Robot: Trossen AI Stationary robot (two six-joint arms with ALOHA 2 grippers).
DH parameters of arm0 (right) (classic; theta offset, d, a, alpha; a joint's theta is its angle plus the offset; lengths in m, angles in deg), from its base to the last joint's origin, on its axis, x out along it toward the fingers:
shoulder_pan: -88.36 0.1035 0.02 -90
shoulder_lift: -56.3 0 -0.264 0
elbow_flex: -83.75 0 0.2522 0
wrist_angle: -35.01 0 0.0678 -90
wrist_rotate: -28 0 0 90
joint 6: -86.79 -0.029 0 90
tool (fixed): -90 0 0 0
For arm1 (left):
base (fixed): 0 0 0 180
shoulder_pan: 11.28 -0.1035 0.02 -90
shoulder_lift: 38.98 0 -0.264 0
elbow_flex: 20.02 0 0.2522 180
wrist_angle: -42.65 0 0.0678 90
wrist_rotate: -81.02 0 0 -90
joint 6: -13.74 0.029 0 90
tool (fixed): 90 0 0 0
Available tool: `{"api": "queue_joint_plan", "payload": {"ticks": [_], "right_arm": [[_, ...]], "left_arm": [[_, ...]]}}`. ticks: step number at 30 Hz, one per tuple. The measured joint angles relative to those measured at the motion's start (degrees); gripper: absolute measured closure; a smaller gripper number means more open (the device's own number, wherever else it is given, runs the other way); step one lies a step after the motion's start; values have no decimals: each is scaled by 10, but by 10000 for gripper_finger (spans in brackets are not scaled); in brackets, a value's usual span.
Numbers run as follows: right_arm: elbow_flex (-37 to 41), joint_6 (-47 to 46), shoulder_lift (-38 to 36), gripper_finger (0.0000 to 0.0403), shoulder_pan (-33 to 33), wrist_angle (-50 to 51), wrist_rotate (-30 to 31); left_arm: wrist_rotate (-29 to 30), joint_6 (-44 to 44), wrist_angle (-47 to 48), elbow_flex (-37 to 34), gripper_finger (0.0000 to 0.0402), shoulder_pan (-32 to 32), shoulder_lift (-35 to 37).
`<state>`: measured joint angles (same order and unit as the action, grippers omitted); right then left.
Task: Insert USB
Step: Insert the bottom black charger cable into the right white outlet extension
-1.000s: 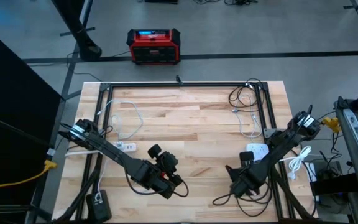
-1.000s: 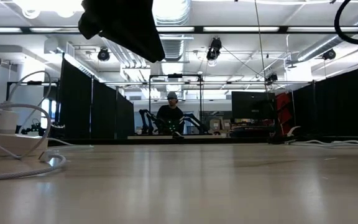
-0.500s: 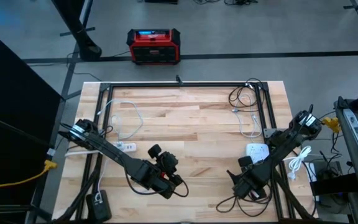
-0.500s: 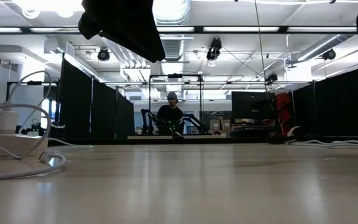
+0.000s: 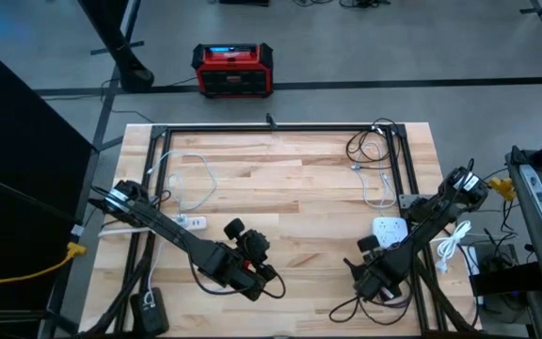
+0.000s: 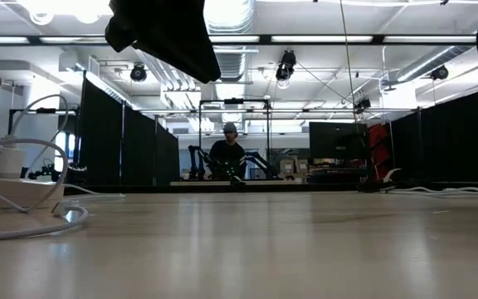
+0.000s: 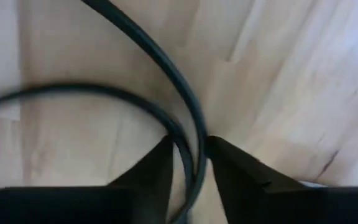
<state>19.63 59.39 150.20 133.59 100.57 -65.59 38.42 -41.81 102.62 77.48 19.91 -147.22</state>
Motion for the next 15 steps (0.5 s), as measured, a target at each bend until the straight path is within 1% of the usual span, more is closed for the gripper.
{"api": "queue_joint_plan", "payload": {"ticks": [1, 2, 4, 7, 10, 15], "right_arm": [[-5, 2, -1, 378, 0, 2, 0], [-12, 5, -1, 389, 0, 1, 0], [-31, 9, -3, 393, 0, -1, 11], [-70, 16, -11, 400, -1, 15, 57], [-115, 25, -16, 400, -1, 40, 137], [-184, 50, -25, 402, -2, 59, 304]], "left_arm": [[0, 0, 0, 0, 333, 0, 0], [0, 0, 0, 0, 333, 0, 0], [0, 0, 0, 0, 333, 0, 0], [0, 0, 0, 0, 333, 0, 0], [0, 0, -1, 0, 333, 0, 0], [0, 0, -1, 0, 333, -1, 0]]}}
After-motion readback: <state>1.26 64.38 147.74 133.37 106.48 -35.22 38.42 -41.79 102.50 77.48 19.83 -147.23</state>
